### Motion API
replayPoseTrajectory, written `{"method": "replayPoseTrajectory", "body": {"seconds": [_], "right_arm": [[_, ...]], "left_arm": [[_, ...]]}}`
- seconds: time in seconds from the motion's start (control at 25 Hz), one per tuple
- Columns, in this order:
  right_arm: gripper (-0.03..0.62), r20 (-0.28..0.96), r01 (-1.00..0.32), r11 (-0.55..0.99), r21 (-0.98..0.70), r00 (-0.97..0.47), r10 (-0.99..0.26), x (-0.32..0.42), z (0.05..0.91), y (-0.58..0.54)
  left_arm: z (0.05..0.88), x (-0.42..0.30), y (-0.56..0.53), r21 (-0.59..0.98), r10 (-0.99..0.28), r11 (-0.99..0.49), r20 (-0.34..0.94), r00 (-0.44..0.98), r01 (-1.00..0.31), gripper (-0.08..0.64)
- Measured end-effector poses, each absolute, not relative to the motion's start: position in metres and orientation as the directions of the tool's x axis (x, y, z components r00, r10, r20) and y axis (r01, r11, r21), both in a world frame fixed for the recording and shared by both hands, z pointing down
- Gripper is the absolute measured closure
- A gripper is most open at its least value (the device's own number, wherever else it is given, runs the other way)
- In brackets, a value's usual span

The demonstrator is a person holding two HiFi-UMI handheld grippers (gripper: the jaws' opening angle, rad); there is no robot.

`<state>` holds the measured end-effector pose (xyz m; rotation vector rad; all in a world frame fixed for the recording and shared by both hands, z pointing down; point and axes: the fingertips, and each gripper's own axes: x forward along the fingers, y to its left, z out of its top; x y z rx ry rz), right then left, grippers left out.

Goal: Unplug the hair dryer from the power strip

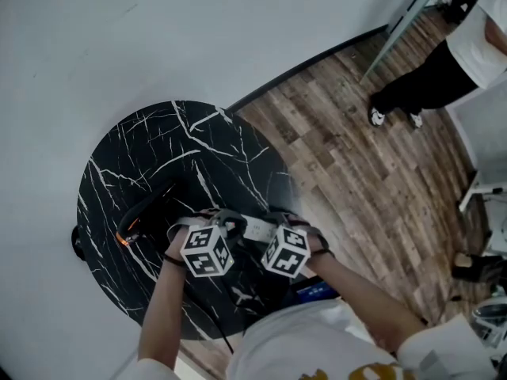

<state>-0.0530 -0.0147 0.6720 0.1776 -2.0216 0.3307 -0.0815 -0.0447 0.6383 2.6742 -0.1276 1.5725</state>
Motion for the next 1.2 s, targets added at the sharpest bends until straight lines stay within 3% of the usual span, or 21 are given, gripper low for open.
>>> {"method": "replayPoseTrajectory", "body": {"seconds": [0.6, 0.88, 1.2], "right_arm": [[0.327, 0.883, -0.283, 0.946, -0.156, -0.47, 0.005, -0.0512, 0.6772, -0.0147], [0.325, 0.891, -0.279, 0.949, -0.149, -0.454, 0.007, -0.0496, 0.6793, -0.015], [0.325, 0.891, -0.285, 0.947, -0.149, -0.454, 0.003, -0.052, 0.6799, -0.0177]], "left_arm": [[0.6436, -0.0811, -0.0448, 0.028, -0.022, -0.995, 0.875, 0.484, -0.096, 0.5], [0.6439, -0.0818, -0.0439, -0.078, -0.143, -0.984, 0.879, 0.455, -0.159, 0.5], [0.6484, -0.0835, -0.0444, 0.105, 0.064, -0.991, 0.919, 0.389, -0.085, 0.5]]}}
